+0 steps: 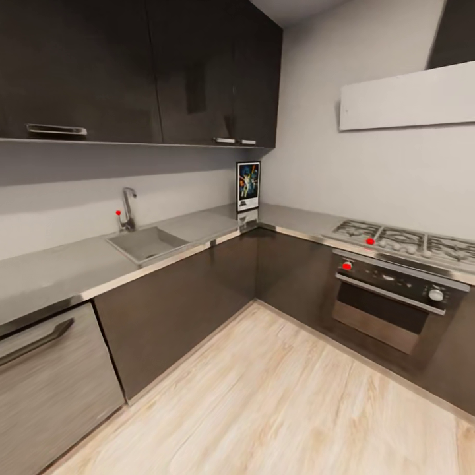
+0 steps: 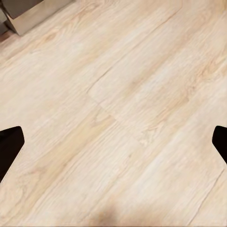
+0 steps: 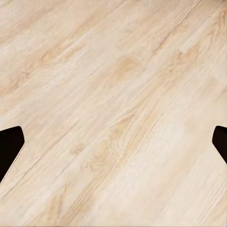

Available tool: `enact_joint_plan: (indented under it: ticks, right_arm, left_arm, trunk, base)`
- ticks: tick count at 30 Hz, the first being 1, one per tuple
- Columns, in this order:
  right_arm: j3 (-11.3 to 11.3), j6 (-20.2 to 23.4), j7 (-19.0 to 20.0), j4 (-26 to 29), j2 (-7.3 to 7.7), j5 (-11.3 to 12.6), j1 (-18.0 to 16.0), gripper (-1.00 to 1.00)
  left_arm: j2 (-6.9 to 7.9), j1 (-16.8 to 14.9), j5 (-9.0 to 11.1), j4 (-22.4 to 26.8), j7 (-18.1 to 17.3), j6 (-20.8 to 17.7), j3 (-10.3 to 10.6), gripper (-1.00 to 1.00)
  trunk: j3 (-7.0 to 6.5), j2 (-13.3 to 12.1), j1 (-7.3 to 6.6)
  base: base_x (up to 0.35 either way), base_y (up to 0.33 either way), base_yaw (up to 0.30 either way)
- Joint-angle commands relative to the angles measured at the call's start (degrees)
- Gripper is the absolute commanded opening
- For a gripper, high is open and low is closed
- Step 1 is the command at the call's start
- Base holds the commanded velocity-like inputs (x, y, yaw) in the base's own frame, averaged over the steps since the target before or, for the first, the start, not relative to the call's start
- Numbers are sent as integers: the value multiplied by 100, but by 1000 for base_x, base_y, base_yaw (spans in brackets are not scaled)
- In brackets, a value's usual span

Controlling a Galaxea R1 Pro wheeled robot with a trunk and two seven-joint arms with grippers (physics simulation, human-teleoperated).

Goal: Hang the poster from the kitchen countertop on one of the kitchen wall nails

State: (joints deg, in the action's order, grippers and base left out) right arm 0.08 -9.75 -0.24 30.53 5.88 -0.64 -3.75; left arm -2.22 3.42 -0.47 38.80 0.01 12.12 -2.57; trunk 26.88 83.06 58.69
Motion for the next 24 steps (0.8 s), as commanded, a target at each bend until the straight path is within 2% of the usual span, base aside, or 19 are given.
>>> enact_joint_plan:
  ticks: [1, 10, 24]
  right_arm:
    - [1, -17, -2, -3, 1, -7, -3, 100]
    - [1, -18, -2, -4, 1, -7, -3, 100]
    - [7, -18, -2, -15, 1, -7, -3, 100]
  left_arm:
    - [-3, 1, -6, 5, 0, 9, -14, 100]
    - [-2, 1, -6, 5, 2, 9, -14, 100]
    - [1, 1, -6, 3, -1, 9, -14, 100]
  trunk:
    - [5, 2, 4]
    - [5, 2, 4]
    - [5, 2, 4]
  base:
    - [334, 79, 0]
    - [334, 76, 0]
    - [334, 8, 0]
